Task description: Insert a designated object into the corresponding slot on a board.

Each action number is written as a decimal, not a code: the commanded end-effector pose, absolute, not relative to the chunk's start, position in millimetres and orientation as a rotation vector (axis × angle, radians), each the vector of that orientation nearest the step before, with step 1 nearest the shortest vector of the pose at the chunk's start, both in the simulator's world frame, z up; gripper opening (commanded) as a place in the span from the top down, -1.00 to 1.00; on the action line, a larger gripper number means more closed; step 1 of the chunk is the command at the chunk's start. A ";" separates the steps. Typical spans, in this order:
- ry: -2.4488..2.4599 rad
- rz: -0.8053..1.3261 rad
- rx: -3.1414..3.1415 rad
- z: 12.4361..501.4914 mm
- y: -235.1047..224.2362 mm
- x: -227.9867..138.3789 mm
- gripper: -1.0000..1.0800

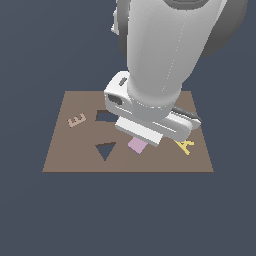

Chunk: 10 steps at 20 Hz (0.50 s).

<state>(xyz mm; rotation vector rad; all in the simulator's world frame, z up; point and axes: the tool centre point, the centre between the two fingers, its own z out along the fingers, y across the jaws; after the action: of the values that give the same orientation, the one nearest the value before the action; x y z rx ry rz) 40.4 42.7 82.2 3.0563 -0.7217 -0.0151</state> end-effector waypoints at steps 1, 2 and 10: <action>-0.812 -0.009 3.034 72.4 42.0 46.5 -0.92; -0.842 -0.008 3.025 69.0 41.7 48.4 -0.92; -1.000 0.000 2.978 51.3 39.1 59.0 -0.92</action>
<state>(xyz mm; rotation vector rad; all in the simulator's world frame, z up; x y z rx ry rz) 57.2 39.5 53.5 2.9851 -0.9764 -0.0024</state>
